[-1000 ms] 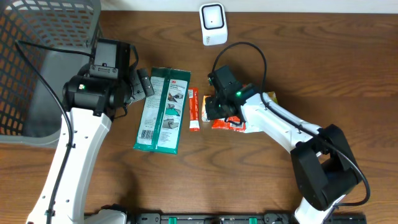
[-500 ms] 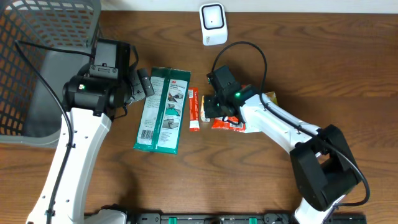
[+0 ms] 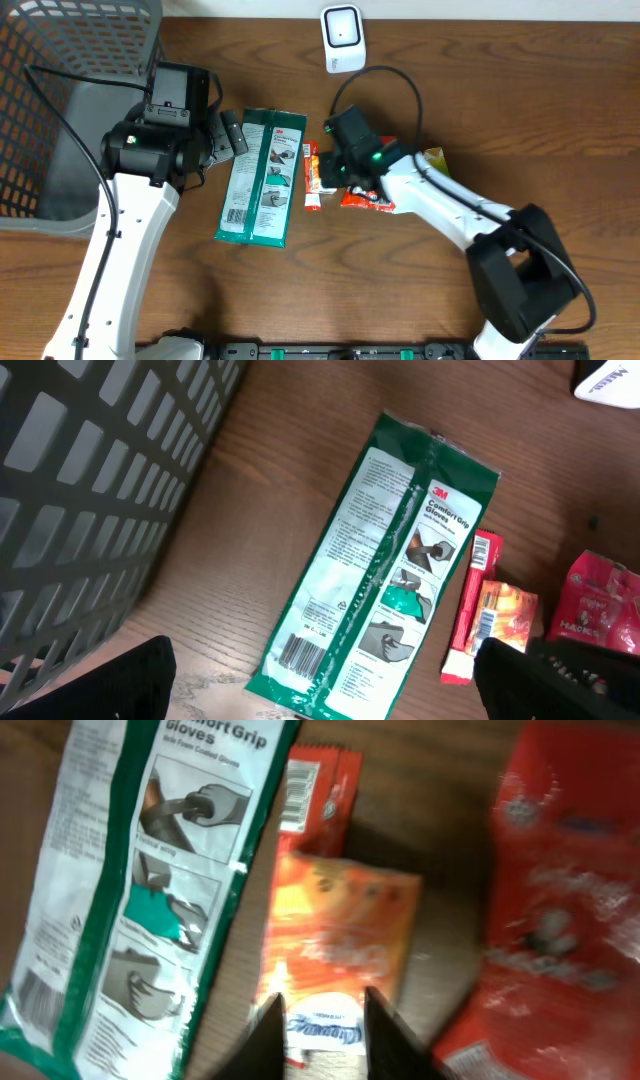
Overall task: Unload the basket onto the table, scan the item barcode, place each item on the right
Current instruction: 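Grasp the orange tissue pack with the right gripper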
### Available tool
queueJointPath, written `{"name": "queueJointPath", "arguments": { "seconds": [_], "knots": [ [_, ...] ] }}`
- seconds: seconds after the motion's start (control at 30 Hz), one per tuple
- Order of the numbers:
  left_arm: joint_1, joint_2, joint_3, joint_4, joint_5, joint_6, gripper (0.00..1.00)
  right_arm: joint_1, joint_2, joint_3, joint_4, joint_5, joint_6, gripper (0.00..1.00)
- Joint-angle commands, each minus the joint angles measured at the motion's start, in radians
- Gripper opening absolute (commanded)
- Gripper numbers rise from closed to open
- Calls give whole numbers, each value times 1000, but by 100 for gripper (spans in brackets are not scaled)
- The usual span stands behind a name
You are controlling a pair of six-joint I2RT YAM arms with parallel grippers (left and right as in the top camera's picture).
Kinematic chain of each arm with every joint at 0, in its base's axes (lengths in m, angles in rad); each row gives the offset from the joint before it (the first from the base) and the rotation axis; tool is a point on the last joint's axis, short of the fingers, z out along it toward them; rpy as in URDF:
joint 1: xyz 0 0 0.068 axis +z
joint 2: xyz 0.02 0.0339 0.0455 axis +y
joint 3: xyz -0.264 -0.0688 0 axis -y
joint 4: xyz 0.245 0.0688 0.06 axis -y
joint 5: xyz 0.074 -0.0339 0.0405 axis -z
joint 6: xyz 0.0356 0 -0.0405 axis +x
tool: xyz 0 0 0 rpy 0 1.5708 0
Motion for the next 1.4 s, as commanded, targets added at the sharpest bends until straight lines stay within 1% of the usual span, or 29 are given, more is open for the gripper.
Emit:
{"name": "queueJointPath", "arguments": {
  "seconds": [0.0,0.03,0.13,0.37,0.73,0.9,1.0,1.07,1.2,1.37],
  "knots": [
    [2,-7,1,-6,-13,-5,96,-50,-58,16,-12,-93,-10,41],
    [2,-7,1,-6,-13,-5,96,-61,-52,16,-20,-115,-10,43],
    [2,-7,1,-6,-13,-5,96,-64,-29,15,-24,-115,-10,43],
    [2,-7,1,-6,-13,-5,96,-64,52,15,-19,-115,-10,34],
    [2,-7,1,-6,-13,-5,96,-60,62,8,31,-116,-9,34],
    [2,-7,1,-6,-13,-5,96,-46,95,5,63,-117,-6,34],
    [2,-7,1,-6,-13,-5,96,-37,126,5,71,-116,-6,30],
    [2,-7,1,-6,-13,-5,96,-31,144,5,70,-116,-6,26],
    [2,-7,1,-6,-13,-5,96,-30,152,5,70,-116,-6,26],
    [2,-7,1,-6,-13,-5,96,-30,153,5,53,-116,-6,32]
  ]
}}
